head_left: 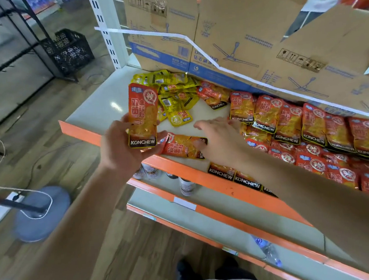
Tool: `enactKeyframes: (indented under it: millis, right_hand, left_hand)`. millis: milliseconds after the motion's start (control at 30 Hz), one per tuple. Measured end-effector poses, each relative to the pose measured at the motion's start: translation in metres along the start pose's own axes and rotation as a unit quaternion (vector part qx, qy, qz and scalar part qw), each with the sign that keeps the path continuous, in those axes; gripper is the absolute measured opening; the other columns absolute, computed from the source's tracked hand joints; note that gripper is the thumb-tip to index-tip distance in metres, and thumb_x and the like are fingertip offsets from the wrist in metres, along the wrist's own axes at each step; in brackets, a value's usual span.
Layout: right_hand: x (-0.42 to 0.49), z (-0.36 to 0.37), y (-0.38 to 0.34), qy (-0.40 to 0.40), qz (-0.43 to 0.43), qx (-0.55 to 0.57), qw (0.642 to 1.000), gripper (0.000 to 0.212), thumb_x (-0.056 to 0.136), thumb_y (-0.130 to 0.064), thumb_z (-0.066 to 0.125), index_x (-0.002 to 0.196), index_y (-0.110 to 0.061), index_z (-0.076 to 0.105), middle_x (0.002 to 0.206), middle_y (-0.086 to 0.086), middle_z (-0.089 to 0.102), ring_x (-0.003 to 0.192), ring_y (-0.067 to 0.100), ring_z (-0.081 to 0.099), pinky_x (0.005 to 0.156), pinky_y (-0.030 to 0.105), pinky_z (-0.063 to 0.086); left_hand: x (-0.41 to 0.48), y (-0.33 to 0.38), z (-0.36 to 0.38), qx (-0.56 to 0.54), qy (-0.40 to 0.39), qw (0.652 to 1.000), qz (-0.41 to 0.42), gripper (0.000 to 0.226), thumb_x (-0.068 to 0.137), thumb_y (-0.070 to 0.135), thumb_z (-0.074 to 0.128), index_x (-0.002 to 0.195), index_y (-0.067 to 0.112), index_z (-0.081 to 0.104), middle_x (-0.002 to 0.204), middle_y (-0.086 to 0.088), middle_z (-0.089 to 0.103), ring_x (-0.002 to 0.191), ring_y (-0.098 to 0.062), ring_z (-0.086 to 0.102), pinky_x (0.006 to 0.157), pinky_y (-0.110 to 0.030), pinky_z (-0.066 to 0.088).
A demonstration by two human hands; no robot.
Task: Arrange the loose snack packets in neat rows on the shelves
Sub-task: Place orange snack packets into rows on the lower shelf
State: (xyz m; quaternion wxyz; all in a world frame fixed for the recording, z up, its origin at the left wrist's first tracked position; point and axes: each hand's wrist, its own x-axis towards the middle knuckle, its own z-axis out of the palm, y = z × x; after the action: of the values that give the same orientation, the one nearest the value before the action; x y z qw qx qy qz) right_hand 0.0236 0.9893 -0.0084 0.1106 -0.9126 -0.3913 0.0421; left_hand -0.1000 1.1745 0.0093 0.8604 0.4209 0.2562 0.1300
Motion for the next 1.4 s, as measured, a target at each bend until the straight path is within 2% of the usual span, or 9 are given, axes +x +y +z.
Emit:
enactKeyframes:
  millis: [100,300,467,633,733,867,1033,1233,1400]
  right_hand:
    - [0.007,0.009,-0.009,-0.047,0.002,0.001,0.999,0.057,0.094,-0.051,0.057,0.141,-0.022,0.046,0.134,0.001,0.059,0.129,0.025,0.043,0.101,0.049,0.026]
    - [0.011,0.019,-0.014,-0.065,0.038,0.010,0.997,0.056,0.090,-0.048,0.064,0.134,-0.015,0.052,0.126,0.008,0.057,0.124,0.030,0.044,0.101,0.050,0.035]
    - [0.000,0.011,-0.005,0.043,0.039,0.108,0.993,0.021,0.096,-0.025,0.059,0.098,-0.005,0.057,0.094,0.011,0.059,0.088,0.032,0.057,0.068,0.036,0.038]
    - [-0.025,-0.019,0.008,0.108,0.108,0.231,0.961,0.008,0.097,-0.019,0.056,0.092,-0.012,0.056,0.077,-0.002,0.052,0.065,0.009,0.047,0.056,0.023,0.030]
    - [-0.043,-0.034,0.021,0.127,0.174,0.313,0.925,0.021,0.096,-0.019,0.057,0.075,-0.017,0.050,0.061,-0.007,0.043,0.046,0.001,0.037,0.047,0.022,0.026]
    - [-0.074,-0.055,0.033,0.154,0.206,0.420,0.870,0.017,0.094,-0.015,0.063,0.091,0.002,0.063,0.073,0.007,0.053,0.066,0.012,0.045,0.061,0.027,0.028]
    - [-0.120,-0.074,0.052,0.172,0.222,0.488,0.826,0.018,0.089,-0.012,0.071,0.077,-0.025,0.067,0.060,-0.016,0.063,0.057,0.005,0.053,0.058,0.020,0.039]
    - [-0.182,-0.098,0.073,0.192,0.235,0.550,0.778,0.012,0.086,-0.010,0.073,0.077,-0.018,0.073,0.069,-0.002,0.064,0.069,0.022,0.050,0.070,0.038,0.037]
    - [-0.250,-0.121,0.102,0.203,0.240,0.545,0.777,0.012,0.090,-0.011,0.069,0.078,-0.014,0.071,0.071,0.003,0.060,0.065,0.020,0.052,0.066,0.036,0.036]
  left_hand:
    - [-0.004,-0.004,-0.007,-0.004,0.026,1.000,-0.009,0.040,0.099,0.013,0.034,0.128,0.003,0.059,0.114,-0.018,0.072,0.095,-0.033,0.073,0.083,-0.045,0.059]
    - [-0.008,-0.026,-0.028,0.045,0.085,0.995,0.012,0.023,0.095,-0.004,0.045,0.106,0.008,0.061,0.086,-0.011,0.071,0.068,-0.022,0.070,0.064,-0.031,0.059]
    - [-0.007,-0.034,-0.030,0.083,0.085,0.993,0.006,0.026,0.097,0.000,0.051,0.121,0.001,0.061,0.097,-0.015,0.072,0.076,-0.025,0.072,0.071,-0.035,0.060]
    - [-0.004,-0.045,-0.005,0.101,0.048,0.994,0.005,0.021,0.093,-0.002,0.058,0.112,0.002,0.064,0.096,-0.014,0.071,0.075,-0.024,0.073,0.067,-0.037,0.061]
    - [-0.004,-0.053,0.018,0.107,0.015,0.994,0.014,0.016,0.091,-0.005,0.060,0.104,0.002,0.066,0.089,-0.012,0.072,0.073,-0.023,0.072,0.066,-0.035,0.061]
    - [-0.010,-0.060,0.048,0.112,-0.011,0.994,0.010,0.014,0.089,-0.006,0.061,0.098,0.001,0.069,0.083,-0.012,0.075,0.073,-0.026,0.073,0.069,-0.039,0.061]
    - [-0.031,-0.066,0.082,0.132,-0.049,0.990,0.023,0.018,0.088,-0.006,0.063,0.085,0.007,0.076,0.090,-0.017,0.075,0.079,-0.031,0.072,0.079,-0.046,0.060]
    - [-0.072,-0.084,0.131,0.163,-0.079,0.981,0.063,0.012,0.085,-0.005,0.068,0.089,0.004,0.074,0.085,-0.013,0.075,0.077,-0.028,0.071,0.081,-0.043,0.060]
    - [-0.118,-0.110,0.185,0.166,-0.112,0.977,0.078,0.013,0.081,-0.004,0.071,0.090,0.002,0.076,0.089,-0.015,0.074,0.079,-0.028,0.071,0.083,-0.045,0.059]
